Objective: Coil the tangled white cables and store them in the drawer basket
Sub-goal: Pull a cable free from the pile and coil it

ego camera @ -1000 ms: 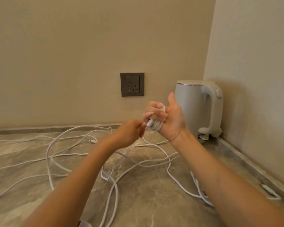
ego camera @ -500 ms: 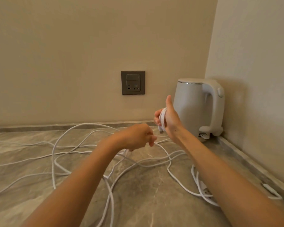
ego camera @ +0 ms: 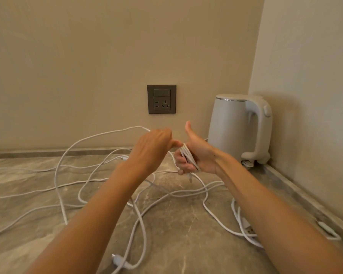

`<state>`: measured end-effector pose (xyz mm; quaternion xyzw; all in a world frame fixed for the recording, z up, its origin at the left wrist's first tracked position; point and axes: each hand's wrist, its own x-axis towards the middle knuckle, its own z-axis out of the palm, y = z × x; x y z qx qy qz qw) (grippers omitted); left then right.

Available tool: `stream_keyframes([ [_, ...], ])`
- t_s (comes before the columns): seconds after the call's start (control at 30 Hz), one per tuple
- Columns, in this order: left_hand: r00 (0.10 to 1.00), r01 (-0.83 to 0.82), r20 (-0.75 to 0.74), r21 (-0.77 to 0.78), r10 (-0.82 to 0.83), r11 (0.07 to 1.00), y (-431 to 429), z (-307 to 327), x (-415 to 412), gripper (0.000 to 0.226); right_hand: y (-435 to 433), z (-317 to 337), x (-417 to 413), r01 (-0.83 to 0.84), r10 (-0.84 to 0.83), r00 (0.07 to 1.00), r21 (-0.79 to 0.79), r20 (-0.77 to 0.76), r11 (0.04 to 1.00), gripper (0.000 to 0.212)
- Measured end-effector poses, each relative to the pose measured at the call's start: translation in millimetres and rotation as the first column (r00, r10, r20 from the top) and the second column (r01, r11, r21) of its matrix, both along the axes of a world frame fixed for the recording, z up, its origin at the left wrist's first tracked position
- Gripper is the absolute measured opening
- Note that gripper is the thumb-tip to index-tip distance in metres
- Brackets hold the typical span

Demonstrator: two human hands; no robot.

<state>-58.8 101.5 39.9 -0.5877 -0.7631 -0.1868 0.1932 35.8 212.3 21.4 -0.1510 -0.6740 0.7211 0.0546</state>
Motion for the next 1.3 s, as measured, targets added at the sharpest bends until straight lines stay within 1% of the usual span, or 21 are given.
stream_keyframes([
  [0.1,0.999,0.03,-0.015,0.037,-0.03,0.999,1.9,-3.8,-2.1,0.017,-2.6,0.1,1.5,-0.076,0.044,0.992,-0.279,-0.119,0.957,0.07],
  [0.2,0.995,0.079,-0.059,0.005,-0.079,0.997,3.6,-10.1,-5.8,0.008,-3.2,-2.1,3.4,-0.147,0.085,0.983,-0.413,-0.164,0.899,0.055],
  [0.23,0.993,0.073,-0.094,-0.029,-0.075,0.997,3.7,-12.9,-7.8,0.008,-1.0,-3.0,4.6,-0.153,0.086,0.981,-0.43,-0.173,0.89,0.058],
  [0.3,0.985,0.013,-0.171,-0.108,-0.031,0.994,3.4,-19.3,-13.0,0.015,5.8,-3.2,6.4,-0.145,0.067,0.981,-0.457,-0.182,0.878,0.081],
  [0.37,0.983,-0.042,-0.181,-0.174,0.01,0.984,2.7,-27.0,-18.8,0.02,7.7,-0.8,6.5,-0.069,0.01,0.99,-0.43,-0.138,0.9,0.087],
  [0.47,0.99,-0.104,-0.121,-0.228,0.078,0.968,6.0,-32.3,-22.2,0.033,7.6,0.3,3.6,0.101,-0.131,0.99,-0.367,-0.057,0.925,0.085],
  [0.53,0.986,-0.163,-0.082,-0.266,0.146,0.95,7.3,-34.7,-26.7,0.041,10.1,1.2,3.7,0.185,-0.219,0.974,-0.365,-0.053,0.912,0.084],
  [0.63,0.978,-0.194,0.003,-0.335,0.207,0.922,3.0,-39.3,-39.9,0.045,18.2,6.8,8.8,0.273,-0.33,0.941,-0.409,-0.075,0.871,0.084],
  [0.67,0.977,-0.192,0.027,-0.338,0.214,0.921,2.2,-40.5,-44.1,0.044,19.4,7.6,9.8,0.31,-0.359,0.931,-0.376,-0.066,0.873,0.084],
  [0.73,0.969,-0.203,0.06,-0.351,0.238,0.914,1.3,-39.8,-46.1,0.043,18.6,4.6,8.3,0.37,-0.385,0.923,-0.222,-0.026,0.902,0.082],
  [0.8,0.964,-0.197,0.095,-0.371,0.248,0.908,3.2,-36.4,-41.9,0.043,14.9,0.8,3.7,0.373,-0.374,0.928,-0.077,0.009,0.925,0.081],
  [0.87,0.975,-0.132,0.137,-0.292,0.178,0.947,6.1,-31.4,-34.1,0.039,9.7,-0.8,-0.6,0.358,-0.358,0.933,0.015,0.039,0.934,0.078],
  [0.93,0.975,0.017,0.222,-0.124,0.011,0.992,7.0,-24.1,-23.3,0.027,4.6,-2.1,-2.7,0.356,-0.359,0.931,0.053,0.062,0.933,0.073],
  [0.97,0.954,0.104,0.288,-0.067,-0.081,0.992,6.4,-20.3,-18.8,0.018,2.3,-3.6,-3.0,0.373,-0.377,0.923,0.069,0.07,0.925,0.071],
  [1.0,0.926,0.175,0.348,-0.049,-0.148,0.983,5.9,-16.5,-14.9,0.017,1.0,-6.3,-4.3,0.412,-0.419,0.906,0.092,0.07,0.907,0.071],
  [1.07,0.89,0.249,0.412,-0.081,-0.195,0.965,2.7,-9.6,-8.3,0.03,4.2,-12.5,-8.3,0.548,-0.556,0.83,0.135,0.033,0.826,0.068],
  [1.13,0.889,0.253,0.428,-0.157,-0.165,0.955,0.2,-7.4,-6.6,0.031,12.0,-15.4,-9.9,0.707,-0.705,0.707,0.074,-0.057,0.703,0.06],
  [1.17,0.897,0.233,0.421,-0.197,-0.133,0.952,-0.3,-7.9,-7.5,0.03,16.6,-15.3,-10.3,0.749,-0.744,0.66,0.02,-0.105,0.662,0.056],
  [1.2,0.915,0.193,0.394,-0.24,-0.087,0.951,-0.7,-8.6,-9.1,0.029,19.7,-13.8,-10.3,0.756,-0.753,0.639,-0.054,-0.154,0.652,0.056],
  [1.23,0.937,0.137,0.348,-0.285,-0.031,0.949,-1.5,-9.0,-11.5,0.028,21.5,-12.4,-10.4,0.729,-0.74,0.64,-0.142,-0.206,0.67,0.057],
  [1.3,0.967,0.016,0.243,-0.371,0.08,0.929,-4.1,-9.8,-16.9,0.026,19.7,-8.7,-9.5,0.58,-0.665,0.687,-0.331,-0.294,0.745,0.063],
])
